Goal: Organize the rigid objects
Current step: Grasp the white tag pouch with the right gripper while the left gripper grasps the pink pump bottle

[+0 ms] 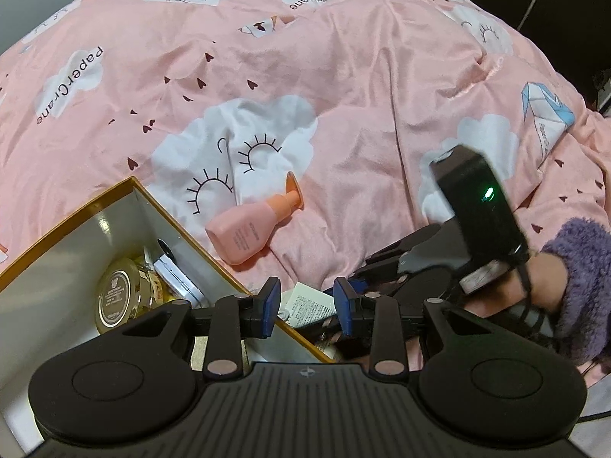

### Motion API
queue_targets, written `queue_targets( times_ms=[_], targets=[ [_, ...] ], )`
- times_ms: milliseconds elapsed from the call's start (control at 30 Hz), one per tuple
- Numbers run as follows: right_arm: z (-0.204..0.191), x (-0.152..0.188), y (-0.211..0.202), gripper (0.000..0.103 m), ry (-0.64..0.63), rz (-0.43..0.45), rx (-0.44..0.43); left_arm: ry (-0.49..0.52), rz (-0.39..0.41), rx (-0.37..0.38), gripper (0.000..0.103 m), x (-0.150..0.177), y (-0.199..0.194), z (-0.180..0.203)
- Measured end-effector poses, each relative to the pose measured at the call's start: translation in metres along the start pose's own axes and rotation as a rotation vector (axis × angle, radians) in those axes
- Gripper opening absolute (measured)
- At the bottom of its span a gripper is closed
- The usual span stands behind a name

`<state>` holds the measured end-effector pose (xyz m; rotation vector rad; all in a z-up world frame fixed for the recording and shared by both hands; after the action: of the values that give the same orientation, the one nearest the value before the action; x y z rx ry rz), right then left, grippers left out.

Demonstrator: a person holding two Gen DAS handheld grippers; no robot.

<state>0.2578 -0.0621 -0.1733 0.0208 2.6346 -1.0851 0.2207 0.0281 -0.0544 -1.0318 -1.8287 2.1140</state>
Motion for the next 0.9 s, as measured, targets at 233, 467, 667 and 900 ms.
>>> queue_targets(
  times_ms=[233,467,667,900],
  targets=[
    [-0.008,0.005,-0.029,0.029,0.021,0.041,-0.022,0.114,0.0,-0.031,0.039,-0.003,0.0,0.009],
    [-0.014,0.0,-0.084,0.026,-0.003,0.219,0.082,0.256,0.007,-0.083,0.05,-0.026,0.007,0.013],
    [-0.005,-0.013,-0.123,0.026,-0.053,0.387,0.274,0.374,-0.037,-0.098,0.062,-0.043,0.039,0.016],
    [0.023,-0.022,-0.119,0.027,-0.036,0.385,0.347,0.474,-0.122,-0.161,0.061,-0.06,0.089,0.017]
  ],
)
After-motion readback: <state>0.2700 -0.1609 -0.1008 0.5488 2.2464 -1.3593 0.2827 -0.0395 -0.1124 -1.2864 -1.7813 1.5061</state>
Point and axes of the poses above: each gripper's, at about its wrist camera, not at the fingertips, and y roughly the way its jaws point, z to its right, x to its underside, the point moved 4 cm from there along y, roughly the way its jaws point, and after that the axes turned 6 degrees about y, right-handed, at the moved point
